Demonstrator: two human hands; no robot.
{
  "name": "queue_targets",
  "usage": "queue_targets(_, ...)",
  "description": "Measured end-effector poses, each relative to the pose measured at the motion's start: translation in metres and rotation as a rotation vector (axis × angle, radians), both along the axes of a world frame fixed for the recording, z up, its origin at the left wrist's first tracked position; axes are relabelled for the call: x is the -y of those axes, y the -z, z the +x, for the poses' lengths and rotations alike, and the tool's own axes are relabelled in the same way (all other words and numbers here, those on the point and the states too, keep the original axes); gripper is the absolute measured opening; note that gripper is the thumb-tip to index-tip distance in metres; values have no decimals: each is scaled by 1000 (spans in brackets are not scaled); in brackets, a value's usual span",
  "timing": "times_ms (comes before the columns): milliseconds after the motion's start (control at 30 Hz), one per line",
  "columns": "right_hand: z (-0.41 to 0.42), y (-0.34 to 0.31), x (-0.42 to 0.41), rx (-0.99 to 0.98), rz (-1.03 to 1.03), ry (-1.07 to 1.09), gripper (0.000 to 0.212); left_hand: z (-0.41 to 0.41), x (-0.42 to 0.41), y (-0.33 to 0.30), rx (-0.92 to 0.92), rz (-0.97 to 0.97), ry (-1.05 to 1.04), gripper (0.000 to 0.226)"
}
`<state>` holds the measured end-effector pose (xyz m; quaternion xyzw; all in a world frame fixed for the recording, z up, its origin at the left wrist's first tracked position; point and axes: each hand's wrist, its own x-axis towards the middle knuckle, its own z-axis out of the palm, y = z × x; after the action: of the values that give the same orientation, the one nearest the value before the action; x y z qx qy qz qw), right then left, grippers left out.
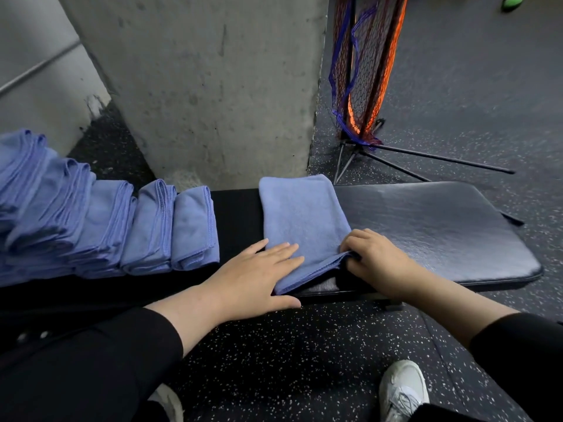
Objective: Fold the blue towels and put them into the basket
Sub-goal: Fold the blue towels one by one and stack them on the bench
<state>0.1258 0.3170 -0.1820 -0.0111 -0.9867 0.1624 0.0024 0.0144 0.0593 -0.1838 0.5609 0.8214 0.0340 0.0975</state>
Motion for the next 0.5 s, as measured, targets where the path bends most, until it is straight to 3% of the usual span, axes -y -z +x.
queue_targets(67, -3, -5, -1, 19, -88, 54, 31, 1, -4, 1, 66, 115, -50, 69)
queue_targets(133, -6, -10, -2, 42, -170, 102, 13, 1, -7, -3, 167, 234, -171, 41)
queue_targets(200, -5, -13, -3, 42, -213, 113, 8, 1, -11, -10, 249, 312, -290, 15)
queue_targets(367, 1, -14, -1, 81, 35, -52, 59, -4, -17, -22, 367, 394, -463, 18)
queue_targets(400, 1, -13, 1, 57, 74, -49, 56, -5, -18, -23, 368, 397, -478, 15)
queue_targets(500, -3, -13, 4, -53, 78, 14, 20, -5, -19, -27, 378, 403, -507, 8)
